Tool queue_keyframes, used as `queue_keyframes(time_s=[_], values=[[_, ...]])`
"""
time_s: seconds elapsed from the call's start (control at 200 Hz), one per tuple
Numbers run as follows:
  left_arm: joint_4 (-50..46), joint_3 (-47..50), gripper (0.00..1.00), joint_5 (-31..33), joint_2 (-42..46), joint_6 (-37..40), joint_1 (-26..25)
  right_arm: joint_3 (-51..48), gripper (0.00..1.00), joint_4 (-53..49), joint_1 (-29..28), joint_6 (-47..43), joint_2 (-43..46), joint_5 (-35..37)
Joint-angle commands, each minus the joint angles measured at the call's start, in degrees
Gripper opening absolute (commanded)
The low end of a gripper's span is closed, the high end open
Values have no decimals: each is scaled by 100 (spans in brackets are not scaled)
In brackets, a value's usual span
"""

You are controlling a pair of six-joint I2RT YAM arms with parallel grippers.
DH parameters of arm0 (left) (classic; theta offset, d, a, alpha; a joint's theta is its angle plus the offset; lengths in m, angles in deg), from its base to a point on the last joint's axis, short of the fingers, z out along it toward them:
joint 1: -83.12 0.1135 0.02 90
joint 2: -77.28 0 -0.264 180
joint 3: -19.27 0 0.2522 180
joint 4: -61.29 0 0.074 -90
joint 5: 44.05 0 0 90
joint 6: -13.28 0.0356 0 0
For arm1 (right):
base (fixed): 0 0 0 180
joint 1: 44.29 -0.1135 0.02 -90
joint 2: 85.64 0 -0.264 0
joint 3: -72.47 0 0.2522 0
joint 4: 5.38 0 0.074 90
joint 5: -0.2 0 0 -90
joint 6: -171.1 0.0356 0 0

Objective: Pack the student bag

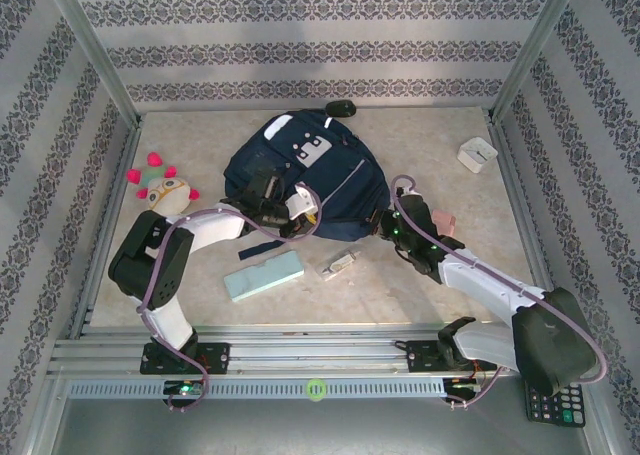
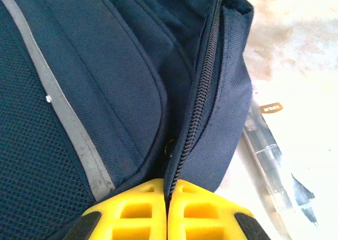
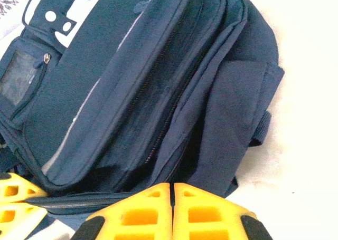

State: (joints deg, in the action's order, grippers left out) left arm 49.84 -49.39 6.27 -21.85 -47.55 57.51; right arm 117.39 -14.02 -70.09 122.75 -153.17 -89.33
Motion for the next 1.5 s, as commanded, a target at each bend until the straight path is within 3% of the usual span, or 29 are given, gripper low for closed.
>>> queue_keyframes(time_s=[0.0,0.095,0.22,0.28,0.45,0.64,0.844,1.144,1.494], values=[[-225,-78,4,134,340,208,300,-222,0,269,154,-385,40,-571],[-466,-57,8,258,431,459,350,-324,0,507,142,-372,33,-1038],[-1140,-275,46,2,519,801,304,-434,0,594,81,-273,72,-1236],[-1365,-406,56,15,573,841,109,-478,0,629,58,-250,98,-1269],[-824,-338,67,588,684,754,-733,-488,0,622,40,-245,65,-1277],[-286,-613,64,1051,106,376,-1245,-474,0,614,38,-280,18,-1293],[-89,-742,60,1426,-413,259,-1337,-509,0,808,94,-202,-147,-1514],[-232,-921,32,1294,-550,-45,-1342,-391,0,766,188,-115,-510,-1918],[-178,-922,29,1255,-541,-139,-1334,-369,4,550,229,-212,-621,-2118]])
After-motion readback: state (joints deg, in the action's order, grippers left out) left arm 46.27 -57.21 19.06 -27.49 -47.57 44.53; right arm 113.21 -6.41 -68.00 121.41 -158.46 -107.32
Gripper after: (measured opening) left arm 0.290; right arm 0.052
